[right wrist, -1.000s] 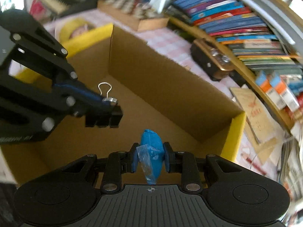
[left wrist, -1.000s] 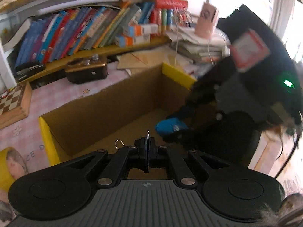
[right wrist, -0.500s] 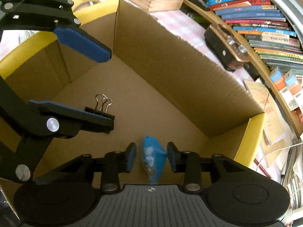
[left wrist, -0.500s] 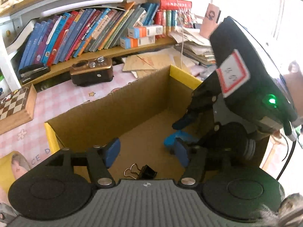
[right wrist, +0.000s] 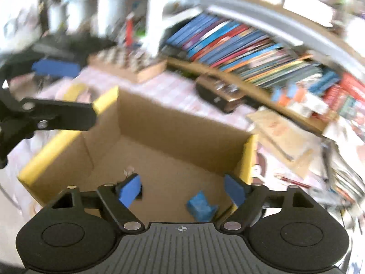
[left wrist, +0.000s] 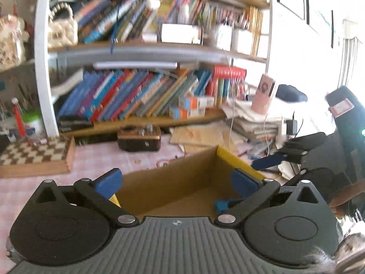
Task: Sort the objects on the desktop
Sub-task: 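Open the left tool over the yellow box while the right tool releases the blue item inside, then withdraw both open tools from the box back toward the table objects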
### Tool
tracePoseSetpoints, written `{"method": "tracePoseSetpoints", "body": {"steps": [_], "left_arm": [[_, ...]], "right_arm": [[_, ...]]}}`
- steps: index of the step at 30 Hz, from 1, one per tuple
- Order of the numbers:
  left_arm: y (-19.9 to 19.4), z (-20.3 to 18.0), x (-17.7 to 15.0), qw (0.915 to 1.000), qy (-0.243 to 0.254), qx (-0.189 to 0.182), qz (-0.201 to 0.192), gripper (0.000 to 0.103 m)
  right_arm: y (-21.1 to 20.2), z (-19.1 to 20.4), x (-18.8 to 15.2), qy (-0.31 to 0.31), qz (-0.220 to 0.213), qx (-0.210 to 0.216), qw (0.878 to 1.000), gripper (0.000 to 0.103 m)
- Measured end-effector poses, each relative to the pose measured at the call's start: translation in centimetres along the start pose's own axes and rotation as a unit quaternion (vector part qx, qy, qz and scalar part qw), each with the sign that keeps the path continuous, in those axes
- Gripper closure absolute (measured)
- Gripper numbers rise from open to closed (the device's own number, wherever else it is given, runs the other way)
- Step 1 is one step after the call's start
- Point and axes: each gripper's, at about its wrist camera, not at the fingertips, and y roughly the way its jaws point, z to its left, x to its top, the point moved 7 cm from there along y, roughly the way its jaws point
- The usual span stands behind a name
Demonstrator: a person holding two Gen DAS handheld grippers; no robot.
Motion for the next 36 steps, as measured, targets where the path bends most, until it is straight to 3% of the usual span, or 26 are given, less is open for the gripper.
{"method": "tracePoseSetpoints", "body": {"steps": [3,8,13,18,26,33,36], "left_arm": [[-2.0,0.0,0.2,0.9998,0.006,0.000,-0.021,0.000],[-5.3,0.2,-0.5,0.9990,0.005,0.001,-0.045,0.000],[-8.2,0.6,-2.1,0.9986,0.004,-0.018,-0.049,0.000],[-10.5,2.1,-4.3,0.9991,-0.003,-0.025,-0.033,0.000],[-13.7,5.0,-8.1,0.9985,-0.051,-0.005,-0.020,0.000],[-16.3,7.1,-11.2,0.9977,-0.065,0.018,-0.002,0.000],[-17.4,7.9,-12.4,0.9973,-0.068,0.027,0.010,0.000]], "right_arm": [[-2.6,-0.5,-0.1,0.045,-0.034,-0.033,0.998,0.010],[-6.4,-0.3,-1.6,0.114,-0.087,-0.104,0.984,0.002],[-8.2,1.5,-3.1,0.161,-0.110,-0.125,0.973,0.001],[-9.5,3.5,-4.3,0.194,-0.108,-0.151,0.963,0.001],[-11.3,7.8,-7.8,0.272,-0.108,-0.209,0.933,0.000],[-11.2,13.5,-10.1,0.296,-0.071,-0.220,0.927,0.000],[-11.2,16.1,-10.7,0.288,-0.057,-0.218,0.931,0.000]]}}
